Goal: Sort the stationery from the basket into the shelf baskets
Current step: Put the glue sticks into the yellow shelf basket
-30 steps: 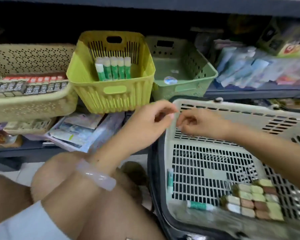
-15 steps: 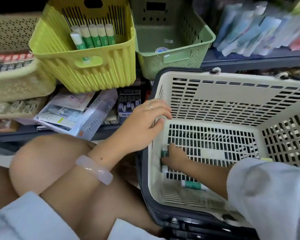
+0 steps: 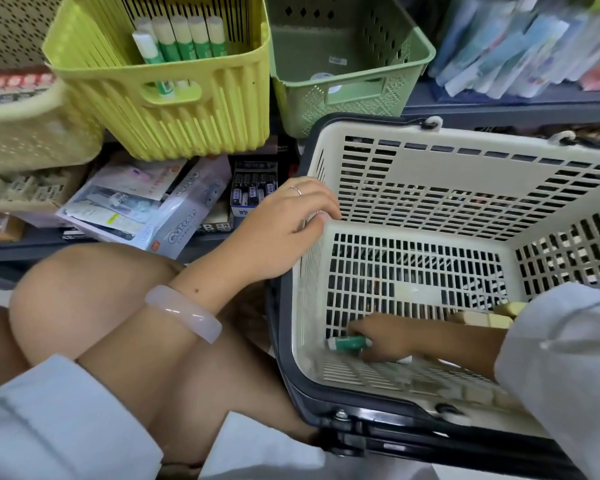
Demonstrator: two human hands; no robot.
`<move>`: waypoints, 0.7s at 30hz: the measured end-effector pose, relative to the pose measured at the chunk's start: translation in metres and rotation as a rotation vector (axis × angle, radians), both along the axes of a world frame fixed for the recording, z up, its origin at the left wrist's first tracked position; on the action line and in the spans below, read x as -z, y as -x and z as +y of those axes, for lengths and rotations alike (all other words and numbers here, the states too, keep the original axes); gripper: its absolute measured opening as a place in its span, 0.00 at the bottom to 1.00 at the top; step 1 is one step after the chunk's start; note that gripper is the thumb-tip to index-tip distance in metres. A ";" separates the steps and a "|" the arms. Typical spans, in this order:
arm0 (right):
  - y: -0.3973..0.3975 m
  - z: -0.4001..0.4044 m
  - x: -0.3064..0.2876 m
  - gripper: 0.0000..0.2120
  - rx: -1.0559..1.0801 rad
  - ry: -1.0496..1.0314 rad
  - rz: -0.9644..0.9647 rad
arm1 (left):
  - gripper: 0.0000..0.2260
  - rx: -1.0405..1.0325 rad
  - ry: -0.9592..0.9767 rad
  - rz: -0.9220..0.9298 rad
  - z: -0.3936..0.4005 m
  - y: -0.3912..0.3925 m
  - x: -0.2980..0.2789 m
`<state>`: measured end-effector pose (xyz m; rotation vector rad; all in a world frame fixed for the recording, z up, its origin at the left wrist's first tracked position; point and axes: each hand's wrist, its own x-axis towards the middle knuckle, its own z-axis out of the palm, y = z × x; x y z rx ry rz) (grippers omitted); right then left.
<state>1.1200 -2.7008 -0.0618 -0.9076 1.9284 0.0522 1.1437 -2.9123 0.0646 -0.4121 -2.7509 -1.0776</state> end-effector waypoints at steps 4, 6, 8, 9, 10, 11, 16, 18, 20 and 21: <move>0.002 -0.002 -0.002 0.16 -0.051 -0.057 -0.053 | 0.09 0.011 0.012 -0.010 -0.001 -0.001 -0.001; 0.006 -0.007 -0.011 0.15 -0.042 -0.025 -0.069 | 0.09 0.022 0.001 -0.026 -0.002 -0.001 -0.003; 0.019 -0.016 -0.032 0.12 0.043 0.067 -0.071 | 0.09 0.030 -0.056 -0.074 -0.002 -0.003 -0.007; 0.029 -0.021 -0.047 0.09 0.107 0.122 -0.064 | 0.09 0.026 -0.094 -0.101 -0.003 -0.004 -0.009; 0.042 -0.026 -0.065 0.04 0.159 0.172 -0.050 | 0.09 0.012 -0.129 -0.122 -0.005 -0.005 -0.013; 0.054 -0.029 -0.086 0.02 0.190 0.216 -0.021 | 0.10 -0.014 -0.158 -0.127 -0.006 -0.005 -0.016; 0.093 -0.043 -0.198 0.06 0.294 0.564 0.128 | 0.15 -0.178 -0.430 -0.134 -0.022 -0.007 -0.039; 0.097 -0.058 -0.228 0.08 0.350 0.707 0.117 | 0.16 -0.259 -0.606 -0.205 -0.031 -0.006 -0.047; 0.095 -0.082 -0.242 0.08 0.411 0.785 0.039 | 0.15 -0.274 -0.768 -0.303 -0.039 -0.007 -0.053; 0.091 -0.096 -0.245 0.07 0.435 0.806 -0.021 | 0.16 -0.257 -0.824 -0.343 -0.041 -0.009 -0.055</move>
